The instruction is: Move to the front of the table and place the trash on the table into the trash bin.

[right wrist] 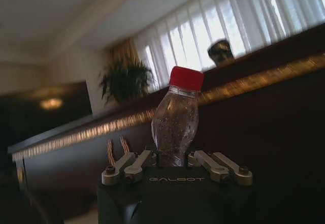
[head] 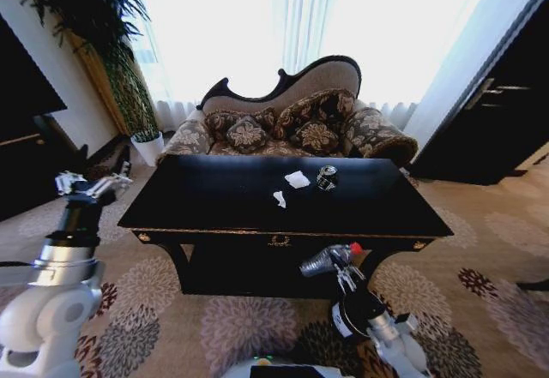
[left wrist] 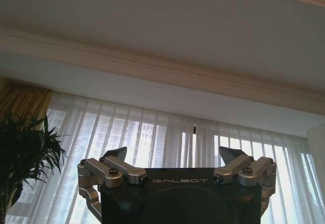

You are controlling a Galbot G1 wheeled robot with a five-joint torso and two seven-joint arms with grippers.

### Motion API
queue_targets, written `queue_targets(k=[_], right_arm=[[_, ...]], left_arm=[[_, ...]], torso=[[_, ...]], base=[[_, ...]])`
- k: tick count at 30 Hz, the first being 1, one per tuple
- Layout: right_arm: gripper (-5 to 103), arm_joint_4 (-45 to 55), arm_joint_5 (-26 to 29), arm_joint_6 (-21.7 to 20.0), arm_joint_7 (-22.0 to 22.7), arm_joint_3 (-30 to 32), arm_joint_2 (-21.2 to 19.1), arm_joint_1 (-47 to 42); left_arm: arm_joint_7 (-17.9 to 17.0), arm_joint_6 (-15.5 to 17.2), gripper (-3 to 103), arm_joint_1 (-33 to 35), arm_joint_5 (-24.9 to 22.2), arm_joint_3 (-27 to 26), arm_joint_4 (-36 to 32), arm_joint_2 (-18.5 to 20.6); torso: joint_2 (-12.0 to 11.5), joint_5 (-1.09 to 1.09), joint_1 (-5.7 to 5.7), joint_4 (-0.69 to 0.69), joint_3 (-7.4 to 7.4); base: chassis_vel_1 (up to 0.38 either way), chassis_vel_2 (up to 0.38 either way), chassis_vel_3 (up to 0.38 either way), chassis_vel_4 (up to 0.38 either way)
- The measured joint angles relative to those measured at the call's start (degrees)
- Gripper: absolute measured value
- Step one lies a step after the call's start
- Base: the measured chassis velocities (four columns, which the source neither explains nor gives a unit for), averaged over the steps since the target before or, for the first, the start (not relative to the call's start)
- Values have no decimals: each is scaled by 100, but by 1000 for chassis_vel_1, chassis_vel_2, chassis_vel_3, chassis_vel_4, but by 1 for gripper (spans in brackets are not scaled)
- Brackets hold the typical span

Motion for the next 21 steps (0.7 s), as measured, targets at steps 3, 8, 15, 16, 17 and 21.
queue_targets(k=[3,8,15,16,17,21], right_arm=[[22,-267,-251,93,-3,31,-48,60],[22,-1133,-1780,232,1095,81,-146,310],[22,-1868,-2924,193,2124,81,-207,618],[22,-1996,-3160,170,2397,71,-234,681],[22,-2062,-3280,139,2596,53,-248,714],[22,-2265,-3532,-218,3767,-137,-205,829]], left_arm=[[-12,8,100,2,-5,-18,0,-3],[-26,14,100,46,-9,-58,-43,-16],[-79,18,100,99,-79,-157,-65,14],[-80,18,100,106,-80,-167,-58,18],[-81,18,100,109,-79,-170,-49,18],[-88,15,100,125,-52,-144,-25,-24]], torso=[[0,0,0,0,0],[0,1,0,-1,0],[0,1,0,1,0],[0,0,0,0,0],[0,-1,0,1,0],[0,0,0,0,0]], base=[[0,0,0,0],[0,0,0,0],[0,0,0,0],[0,0,0,0],[0,0,0,0],[0,0,0,0]])
